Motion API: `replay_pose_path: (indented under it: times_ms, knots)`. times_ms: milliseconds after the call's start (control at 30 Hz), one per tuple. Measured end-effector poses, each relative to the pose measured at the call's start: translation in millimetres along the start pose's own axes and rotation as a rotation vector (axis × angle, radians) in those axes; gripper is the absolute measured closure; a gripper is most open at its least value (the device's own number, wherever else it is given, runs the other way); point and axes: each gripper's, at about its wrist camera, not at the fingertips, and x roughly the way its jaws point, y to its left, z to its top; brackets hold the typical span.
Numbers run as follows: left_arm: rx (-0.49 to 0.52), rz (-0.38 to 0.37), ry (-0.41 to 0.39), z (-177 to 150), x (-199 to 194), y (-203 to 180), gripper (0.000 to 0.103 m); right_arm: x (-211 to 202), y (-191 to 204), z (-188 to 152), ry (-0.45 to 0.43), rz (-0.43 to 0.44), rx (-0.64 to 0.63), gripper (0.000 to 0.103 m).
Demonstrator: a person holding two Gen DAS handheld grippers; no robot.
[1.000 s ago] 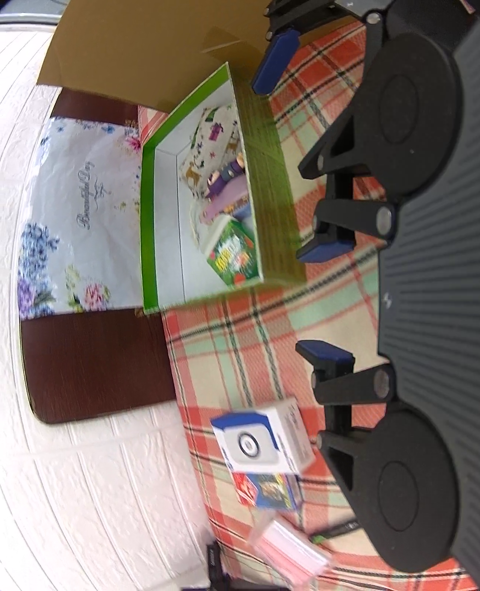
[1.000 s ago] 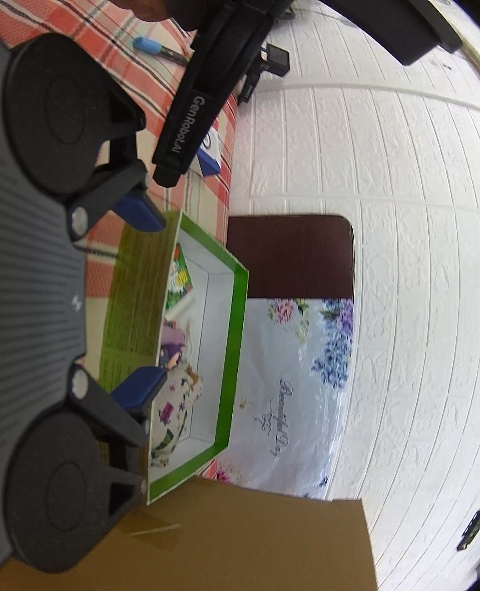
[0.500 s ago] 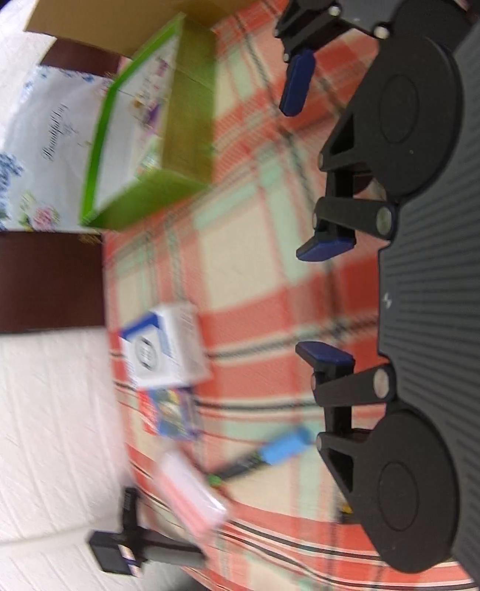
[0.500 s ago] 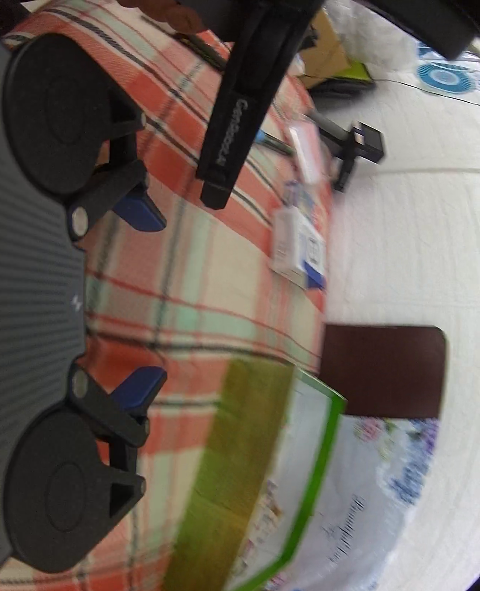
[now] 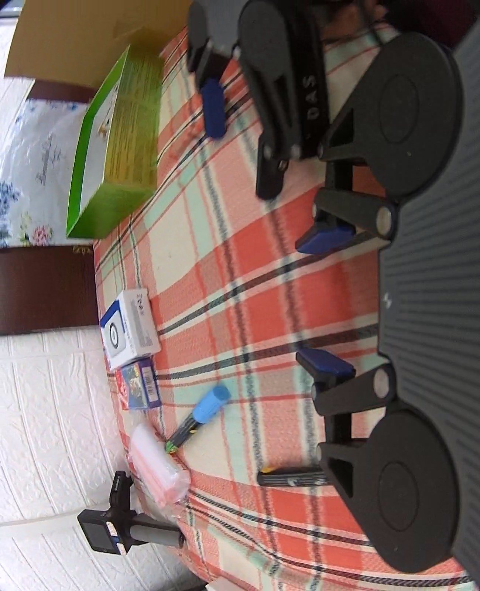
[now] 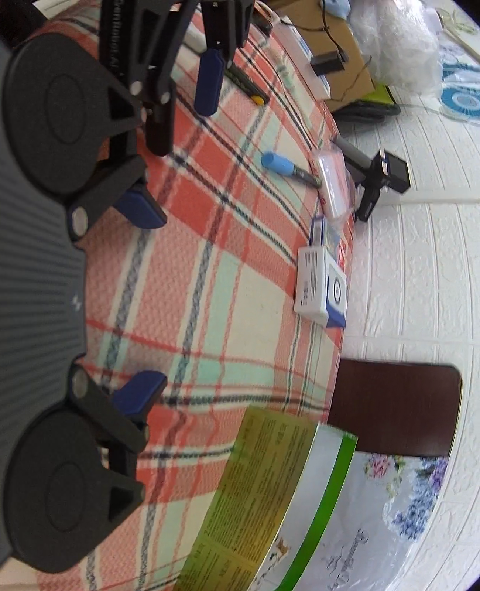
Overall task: Organize objects
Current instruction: 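Move the right gripper to the black marker and grasp it, then lift the black marker with the right gripper while the left gripper grasps its body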
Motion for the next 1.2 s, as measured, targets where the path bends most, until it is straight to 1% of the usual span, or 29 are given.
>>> replay_pose_path:
  times_ms: [100, 167, 200, 300, 400, 467, 533, 600, 633, 667, 700, 733, 767, 800, 833, 867, 900, 967, 1067, 1200]
  knots:
    - [-0.023, -0.045, 0.001, -8, -15, 14, 0.044, -1, 15, 0, 0.002, 0.047, -0.063, 0.016]
    - [-0.057, -0.066, -0.026, -9, -32, 31, 0.044, -1, 26, 3, 0.005, 0.079, -0.095, 0.016]
    - [-0.076, -0.063, -0.043, -10, -40, 40, 0.044, -1, 32, 5, 0.002, 0.092, -0.110, 0.018]
    - [-0.155, -0.013, -0.070, -6, -57, 74, 0.044, 2, 50, 17, -0.004, 0.161, -0.131, 0.020]
    - [-0.249, 0.060, -0.064, -2, -59, 108, 0.046, 7, 74, 35, 0.011, 0.282, -0.125, 0.020]
    - [-0.323, 0.088, -0.061, -2, -61, 126, 0.046, 12, 95, 47, 0.029, 0.363, -0.134, 0.021]
    - [-0.380, 0.095, -0.063, -6, -65, 137, 0.046, 19, 115, 58, 0.050, 0.440, -0.130, 0.021]
    - [-0.404, 0.110, -0.058, -10, -69, 140, 0.046, 30, 132, 66, 0.077, 0.486, -0.115, 0.021]
    - [-0.409, 0.116, -0.049, -12, -69, 140, 0.046, 39, 139, 68, 0.098, 0.491, -0.113, 0.026]
    - [-0.411, 0.117, -0.041, -13, -67, 140, 0.046, 47, 146, 67, 0.124, 0.486, -0.122, 0.038]
    - [-0.412, 0.115, -0.033, -15, -66, 139, 0.046, 54, 150, 63, 0.153, 0.468, -0.141, 0.044]
    - [-0.411, 0.110, -0.027, -16, -65, 138, 0.046, 55, 151, 58, 0.128, 0.443, -0.175, 0.053]
    - [-0.410, 0.102, -0.021, -17, -64, 137, 0.046, 50, 152, 53, 0.098, 0.423, -0.228, 0.070]
    - [-0.410, 0.090, -0.014, -18, -63, 136, 0.046, 45, 151, 49, 0.088, 0.404, -0.267, 0.074]
    - [-0.412, 0.074, -0.002, -18, -59, 134, 0.046, 41, 147, 47, 0.079, 0.385, -0.278, 0.081]
    - [-0.410, 0.055, 0.010, -16, -55, 132, 0.046, 37, 139, 44, 0.076, 0.369, -0.277, 0.083]
    - [-0.400, 0.038, 0.017, -14, -50, 127, 0.046, 34, 129, 41, 0.069, 0.355, -0.275, 0.083]
    - [-0.362, 0.005, 0.021, -8, -42, 113, 0.045, 25, 108, 33, 0.044, 0.299, -0.279, 0.083]
    - [-0.297, -0.062, 0.039, 4, -27, 87, 0.045, 10, 71, 18, 0.015, 0.204, -0.275, 0.083]
    - [-0.196, -0.138, 0.067, 19, -6, 47, 0.045, -11, 23, 1, -0.009, 0.044, -0.237, 0.083]
